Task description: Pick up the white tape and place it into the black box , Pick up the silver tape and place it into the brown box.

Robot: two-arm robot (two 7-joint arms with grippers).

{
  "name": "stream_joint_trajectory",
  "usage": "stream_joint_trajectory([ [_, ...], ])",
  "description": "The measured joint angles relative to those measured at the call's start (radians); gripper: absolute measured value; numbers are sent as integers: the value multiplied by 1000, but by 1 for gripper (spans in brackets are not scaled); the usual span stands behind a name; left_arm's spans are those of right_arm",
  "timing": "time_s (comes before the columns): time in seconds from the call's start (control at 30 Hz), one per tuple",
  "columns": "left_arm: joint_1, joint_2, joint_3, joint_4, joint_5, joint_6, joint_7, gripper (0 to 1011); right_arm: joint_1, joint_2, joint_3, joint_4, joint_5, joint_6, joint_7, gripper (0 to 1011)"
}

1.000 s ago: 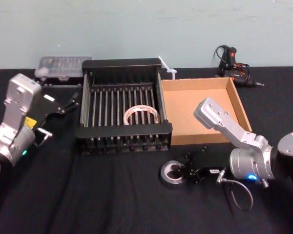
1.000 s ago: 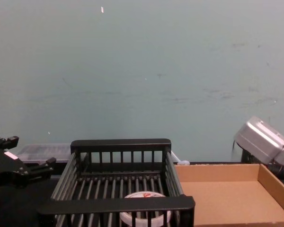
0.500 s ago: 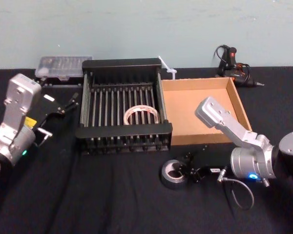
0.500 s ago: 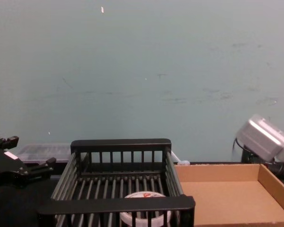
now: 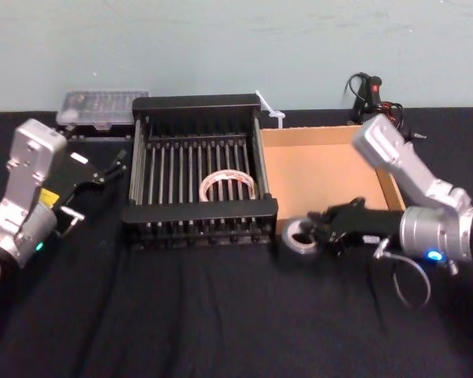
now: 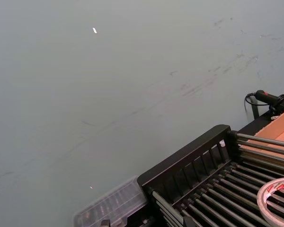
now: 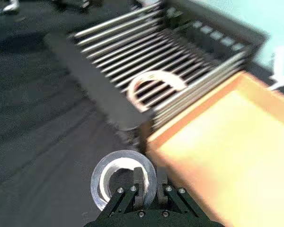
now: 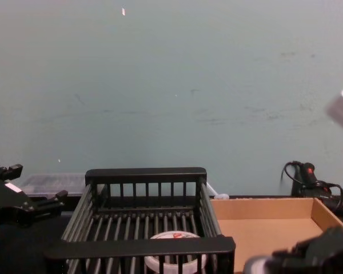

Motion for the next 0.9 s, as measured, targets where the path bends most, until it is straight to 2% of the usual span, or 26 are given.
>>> stream_joint_trajectory([
  [0.1,0,0,0,0,0,0,0,1001,0,-2,21,0,3,-5,-22,171],
  [0.3,0,0,0,0,0,0,0,1001,18,-37,62,28,-12,6,-104,170],
  [0.57,0,0,0,0,0,0,0,1001,51,-110,99,87,-71,33,-230,171],
  [0.77,0,0,0,0,0,0,0,1001,68,-144,114,123,-92,45,-262,171],
  [0.9,0,0,0,0,0,0,0,1001,70,-147,116,128,-95,47,-264,171],
])
